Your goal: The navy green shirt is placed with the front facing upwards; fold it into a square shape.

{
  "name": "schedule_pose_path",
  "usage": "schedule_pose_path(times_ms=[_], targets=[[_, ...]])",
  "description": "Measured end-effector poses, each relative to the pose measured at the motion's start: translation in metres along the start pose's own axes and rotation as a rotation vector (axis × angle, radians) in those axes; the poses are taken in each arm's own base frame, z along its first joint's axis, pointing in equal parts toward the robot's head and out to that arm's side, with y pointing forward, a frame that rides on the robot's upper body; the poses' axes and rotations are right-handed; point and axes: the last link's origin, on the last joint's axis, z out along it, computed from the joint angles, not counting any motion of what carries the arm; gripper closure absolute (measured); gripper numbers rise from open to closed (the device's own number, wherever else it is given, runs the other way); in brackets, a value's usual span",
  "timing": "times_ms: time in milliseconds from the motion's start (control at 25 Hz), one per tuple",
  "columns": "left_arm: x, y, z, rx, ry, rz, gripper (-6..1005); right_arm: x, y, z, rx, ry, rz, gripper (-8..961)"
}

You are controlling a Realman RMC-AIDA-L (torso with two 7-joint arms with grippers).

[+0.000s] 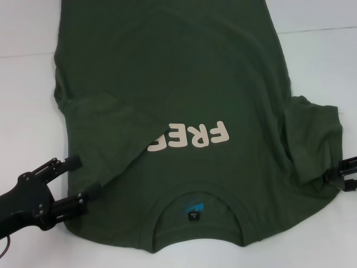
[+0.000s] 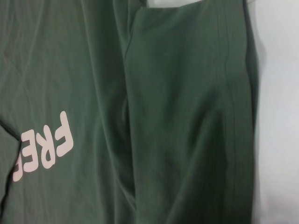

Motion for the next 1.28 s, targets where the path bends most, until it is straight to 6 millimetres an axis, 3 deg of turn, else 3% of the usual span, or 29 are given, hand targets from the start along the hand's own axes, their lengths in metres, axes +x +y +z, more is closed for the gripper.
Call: schedule_pose_path(times_ms=[920,1120,1280], targets=[[0.0000,0.0006,0.0002,-0.004,0.001,-0.004,125,-0.0021,0.0019,0.0039,-0.016,-0.015,0.003,373],[0.0006,0.0005,0.0012,-0.008,0.000,-0.003,126,-0.0016,0.0016,0.0028,-0.016,-0.014,-0.005,439],[0.0007,0.0004,0.0011,-0.007,0.000,-0.003,127,-0.0015,0.0015,0.0020,-0.013,-0.012,-0.010,591]])
